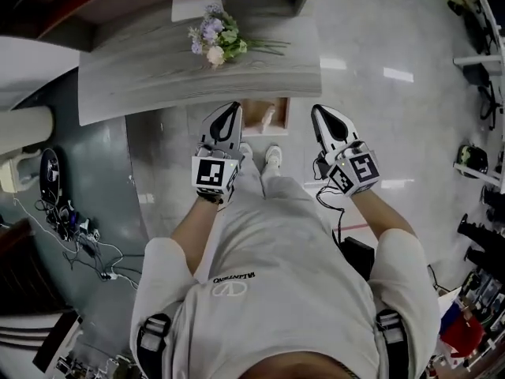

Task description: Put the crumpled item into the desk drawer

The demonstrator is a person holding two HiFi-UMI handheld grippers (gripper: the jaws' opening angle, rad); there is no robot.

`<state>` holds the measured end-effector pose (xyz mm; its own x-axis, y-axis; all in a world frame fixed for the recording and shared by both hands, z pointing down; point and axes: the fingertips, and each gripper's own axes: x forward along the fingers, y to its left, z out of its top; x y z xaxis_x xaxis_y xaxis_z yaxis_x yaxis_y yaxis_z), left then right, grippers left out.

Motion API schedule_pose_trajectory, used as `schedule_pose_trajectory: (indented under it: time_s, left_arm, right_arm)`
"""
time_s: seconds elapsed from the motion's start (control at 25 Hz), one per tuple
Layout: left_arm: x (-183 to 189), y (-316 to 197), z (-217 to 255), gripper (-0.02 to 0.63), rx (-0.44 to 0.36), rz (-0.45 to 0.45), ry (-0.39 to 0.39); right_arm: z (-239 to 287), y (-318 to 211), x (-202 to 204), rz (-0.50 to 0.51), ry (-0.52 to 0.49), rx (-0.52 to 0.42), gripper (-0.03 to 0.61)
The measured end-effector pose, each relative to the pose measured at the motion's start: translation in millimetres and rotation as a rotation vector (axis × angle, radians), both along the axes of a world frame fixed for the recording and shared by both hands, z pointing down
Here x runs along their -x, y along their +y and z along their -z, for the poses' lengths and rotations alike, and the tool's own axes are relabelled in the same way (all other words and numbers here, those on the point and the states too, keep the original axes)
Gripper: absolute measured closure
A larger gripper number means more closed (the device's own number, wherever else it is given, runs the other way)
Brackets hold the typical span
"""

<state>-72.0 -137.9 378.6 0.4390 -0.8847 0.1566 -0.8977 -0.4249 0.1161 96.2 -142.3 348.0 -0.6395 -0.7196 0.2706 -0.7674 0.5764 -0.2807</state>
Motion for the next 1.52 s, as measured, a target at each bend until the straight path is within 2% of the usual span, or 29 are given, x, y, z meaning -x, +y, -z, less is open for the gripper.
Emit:
schedule_pose_trajectory:
  time_s: [0.2, 0.4, 0.56, 0.68, 0.84, 1.52]
  left_arm:
    - [18.4, 0.4, 76.4, 0.603, -0.131, 0.049, -0.026]
    - [41.0, -3.1, 141.2, 0.603, -0.24, 0.103, -0.061]
    - [61.0, 1.0, 169.3, 0.603, -0.283, 0.146, -0.077]
    - [78.8, 2.0, 181.3, 0.603, -0.305, 0.189, -0.076]
    - [88.0, 2.2, 184.6, 0.603, -0.313, 0.202, -0.084]
    - [83.4, 6.4, 171.8, 0.603, -0.297, 0.219, -0.061]
  right_arm:
    - [83.0, -6.3, -19.8, -0.095, -0.013, -0.153, 0.577]
    - [140.3, -12.2, -50.5, -0.212, 0.036, -0.302, 0.577]
    - [160.1, -10.5, -78.9, -0.331, 0.073, -0.349, 0.577]
    - [169.2, -9.3, -95.3, -0.375, 0.096, -0.38, 0.577]
    - [165.5, -2.2, -107.3, -0.401, 0.096, -0.373, 0.578]
    - [150.8, 9.2, -104.2, -0.396, 0.105, -0.344, 0.578]
